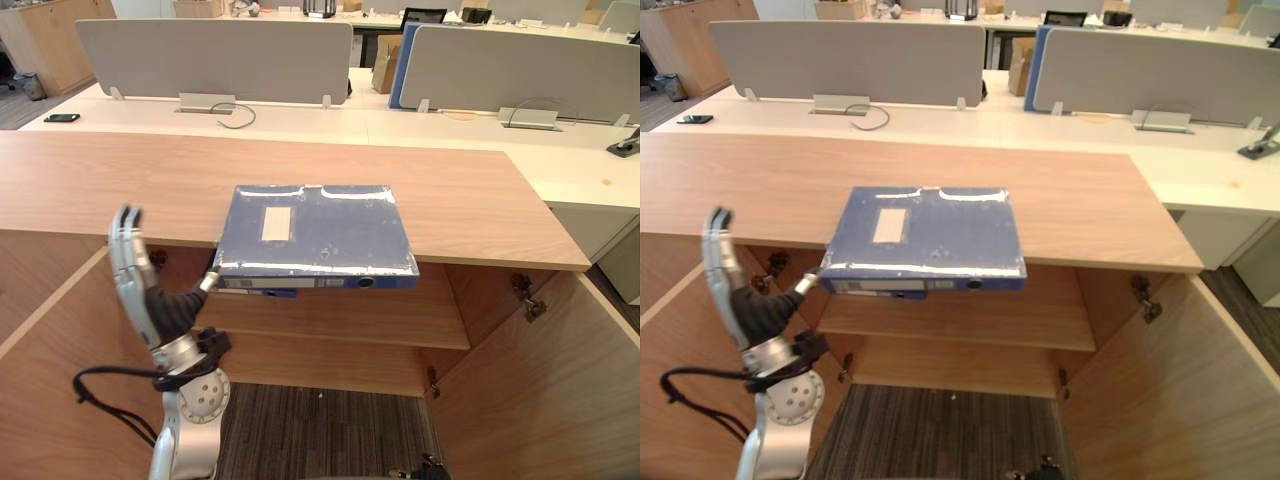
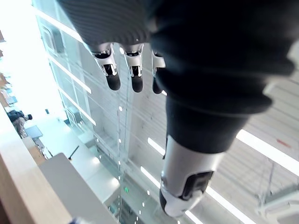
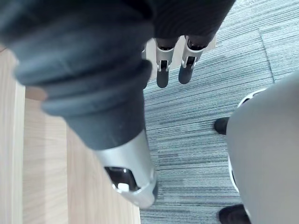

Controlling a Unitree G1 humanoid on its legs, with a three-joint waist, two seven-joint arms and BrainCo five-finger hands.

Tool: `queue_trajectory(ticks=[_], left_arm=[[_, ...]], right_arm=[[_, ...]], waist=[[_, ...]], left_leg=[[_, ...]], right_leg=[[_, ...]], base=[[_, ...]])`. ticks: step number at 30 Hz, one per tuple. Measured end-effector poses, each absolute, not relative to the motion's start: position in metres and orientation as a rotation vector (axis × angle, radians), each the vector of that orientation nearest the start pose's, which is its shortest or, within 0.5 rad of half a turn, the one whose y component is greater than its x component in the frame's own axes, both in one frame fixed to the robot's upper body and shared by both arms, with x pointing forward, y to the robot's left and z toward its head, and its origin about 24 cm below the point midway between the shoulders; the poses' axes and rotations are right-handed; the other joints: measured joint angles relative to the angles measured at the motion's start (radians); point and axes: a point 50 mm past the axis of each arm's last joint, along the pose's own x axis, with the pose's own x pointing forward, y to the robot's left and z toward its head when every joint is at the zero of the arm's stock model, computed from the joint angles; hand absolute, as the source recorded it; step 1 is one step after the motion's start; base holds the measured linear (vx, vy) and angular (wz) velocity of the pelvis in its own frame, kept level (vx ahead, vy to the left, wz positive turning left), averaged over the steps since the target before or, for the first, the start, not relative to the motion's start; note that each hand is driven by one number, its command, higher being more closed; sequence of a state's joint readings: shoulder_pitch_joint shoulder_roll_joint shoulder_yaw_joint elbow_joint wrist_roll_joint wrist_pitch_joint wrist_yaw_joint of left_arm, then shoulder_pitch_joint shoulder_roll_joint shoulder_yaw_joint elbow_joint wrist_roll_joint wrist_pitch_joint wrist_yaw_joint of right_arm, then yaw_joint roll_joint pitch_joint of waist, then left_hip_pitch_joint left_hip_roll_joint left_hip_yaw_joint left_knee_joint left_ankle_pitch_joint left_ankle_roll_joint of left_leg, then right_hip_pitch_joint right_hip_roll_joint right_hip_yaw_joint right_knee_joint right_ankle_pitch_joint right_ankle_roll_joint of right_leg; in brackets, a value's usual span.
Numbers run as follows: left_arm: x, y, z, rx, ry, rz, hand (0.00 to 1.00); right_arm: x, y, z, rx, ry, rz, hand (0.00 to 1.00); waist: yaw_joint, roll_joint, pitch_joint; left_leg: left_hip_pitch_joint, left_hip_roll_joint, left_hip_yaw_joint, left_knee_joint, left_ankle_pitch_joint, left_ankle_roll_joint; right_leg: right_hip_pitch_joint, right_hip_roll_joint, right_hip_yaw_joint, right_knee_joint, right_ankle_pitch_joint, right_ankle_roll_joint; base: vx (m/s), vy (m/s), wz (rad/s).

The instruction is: Walk over to the cabinet, pick up the folder, carry it to the office cabinet, place the folder inside the office cabinet, then close the office cabinet door

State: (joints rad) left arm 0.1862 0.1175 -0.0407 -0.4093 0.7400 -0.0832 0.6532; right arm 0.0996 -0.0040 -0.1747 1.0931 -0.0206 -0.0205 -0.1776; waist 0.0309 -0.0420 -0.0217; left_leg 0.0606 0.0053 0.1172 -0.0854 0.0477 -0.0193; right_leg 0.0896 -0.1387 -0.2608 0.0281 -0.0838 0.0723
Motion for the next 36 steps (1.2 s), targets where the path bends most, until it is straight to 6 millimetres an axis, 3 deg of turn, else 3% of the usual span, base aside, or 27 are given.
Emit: queue_trajectory(ticks=[7,17,28,36], left_arm=[[0.21,0.166,0.098,0.834,-0.502,0.416,0.0],[0.214,0.149,0.099,0.929,-0.595,0.197,0.0],[0.223,0.148,0.095,1.063,-0.62,0.128,0.0],[0.237,0.159,0.097,1.227,-0.638,0.122,0.0]], right_arm=[[0.078,-0.184,-0.168,-0.027,1.175,-0.333,0.0],[0.08,-0.197,-0.167,-0.024,1.183,-0.361,0.0],[0.08,-0.205,-0.166,-0.039,1.179,-0.38,0.0],[0.082,-0.214,-0.164,-0.063,1.171,-0.384,0.0]], waist=[[-0.018,0.009,0.006],[-0.037,0.018,0.006],[-0.048,0.029,0.009],[-0.069,0.04,0.016]], left_leg=[[-0.001,-0.001,0.0,-0.001,0.002,0.002],[-0.005,0.001,0.0,-0.001,0.004,0.0],[-0.004,0.002,0.0,-0.001,0.004,0.0],[-0.002,0.001,0.002,-0.001,0.004,0.0]], right_leg=[[0.005,0.004,-0.001,-0.019,0.007,-0.012],[0.017,0.01,-0.001,-0.055,0.023,-0.016],[0.027,0.013,-0.001,-0.075,0.033,-0.019],[0.031,0.014,0.0,-0.084,0.039,-0.021]], base=[[-0.02,-0.003,0.0],[-0.02,-0.002,0.0],[-0.02,-0.002,0.0],[-0.04,0.003,-0.01]])
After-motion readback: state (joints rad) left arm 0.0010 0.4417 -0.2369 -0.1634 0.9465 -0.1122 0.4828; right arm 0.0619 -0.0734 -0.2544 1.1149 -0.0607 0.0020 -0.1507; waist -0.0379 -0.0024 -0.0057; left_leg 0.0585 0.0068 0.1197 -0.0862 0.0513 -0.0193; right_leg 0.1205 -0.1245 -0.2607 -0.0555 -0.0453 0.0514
